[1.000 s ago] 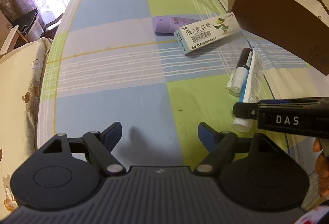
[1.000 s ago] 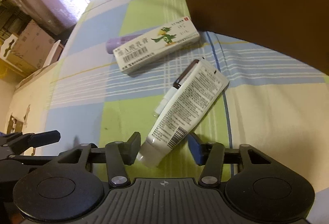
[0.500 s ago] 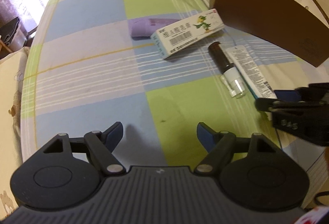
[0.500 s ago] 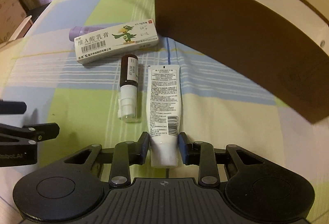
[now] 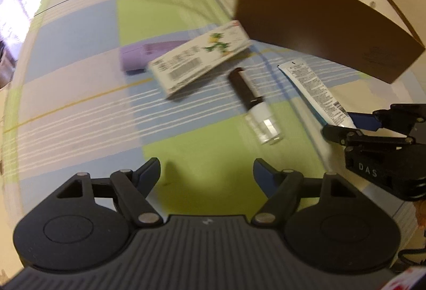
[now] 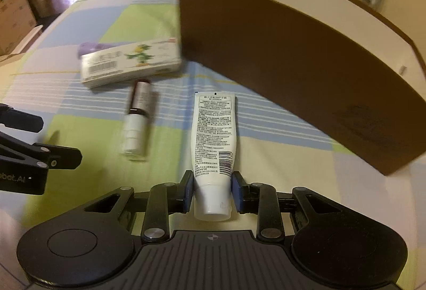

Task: Organize rigid objects
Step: 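Reach both open tools toward the white ointment tube and vial, then close the right tool on the white tube while the left tool grasps the brown vial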

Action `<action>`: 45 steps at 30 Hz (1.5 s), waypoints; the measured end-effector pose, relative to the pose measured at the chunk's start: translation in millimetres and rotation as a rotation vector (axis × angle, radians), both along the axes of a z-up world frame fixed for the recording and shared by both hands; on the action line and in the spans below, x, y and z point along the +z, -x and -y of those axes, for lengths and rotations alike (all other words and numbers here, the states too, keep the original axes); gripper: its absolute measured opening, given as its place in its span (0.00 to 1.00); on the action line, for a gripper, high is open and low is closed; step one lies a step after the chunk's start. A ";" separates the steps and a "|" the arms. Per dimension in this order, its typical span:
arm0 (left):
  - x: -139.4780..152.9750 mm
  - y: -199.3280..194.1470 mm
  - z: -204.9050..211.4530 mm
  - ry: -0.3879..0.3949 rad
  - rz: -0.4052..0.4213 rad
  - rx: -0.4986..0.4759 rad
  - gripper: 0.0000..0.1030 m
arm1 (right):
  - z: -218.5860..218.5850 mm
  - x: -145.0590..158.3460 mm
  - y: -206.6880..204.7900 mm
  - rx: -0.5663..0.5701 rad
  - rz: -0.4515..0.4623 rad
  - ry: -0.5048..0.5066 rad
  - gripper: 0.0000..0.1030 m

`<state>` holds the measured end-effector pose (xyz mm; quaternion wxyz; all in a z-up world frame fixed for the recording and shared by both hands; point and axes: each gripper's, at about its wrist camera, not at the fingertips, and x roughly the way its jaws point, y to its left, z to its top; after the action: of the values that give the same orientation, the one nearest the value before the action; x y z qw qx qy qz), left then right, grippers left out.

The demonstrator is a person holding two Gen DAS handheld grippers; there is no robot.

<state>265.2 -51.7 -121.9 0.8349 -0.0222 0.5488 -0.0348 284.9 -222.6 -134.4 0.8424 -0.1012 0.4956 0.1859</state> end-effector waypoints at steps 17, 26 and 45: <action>-18.2 -43.0 54.1 -0.027 0.068 -0.046 0.43 | 84.4 0.0 -16.2 -0.202 -0.055 -0.087 0.26; -21.2 -27.7 48.1 -0.011 0.061 -0.042 0.23 | 96.3 -1.6 -10.8 -0.173 -0.062 -0.135 0.27; -16.8 -9.3 66.3 -0.029 0.011 -0.010 0.31 | 100.5 -3.3 -10.3 -0.143 -0.061 -0.186 0.43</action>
<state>274.5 -118.1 -138.7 0.8381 -0.0072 0.5446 -0.0311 295.3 -323.1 -137.7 0.8438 0.0186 0.5074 0.1737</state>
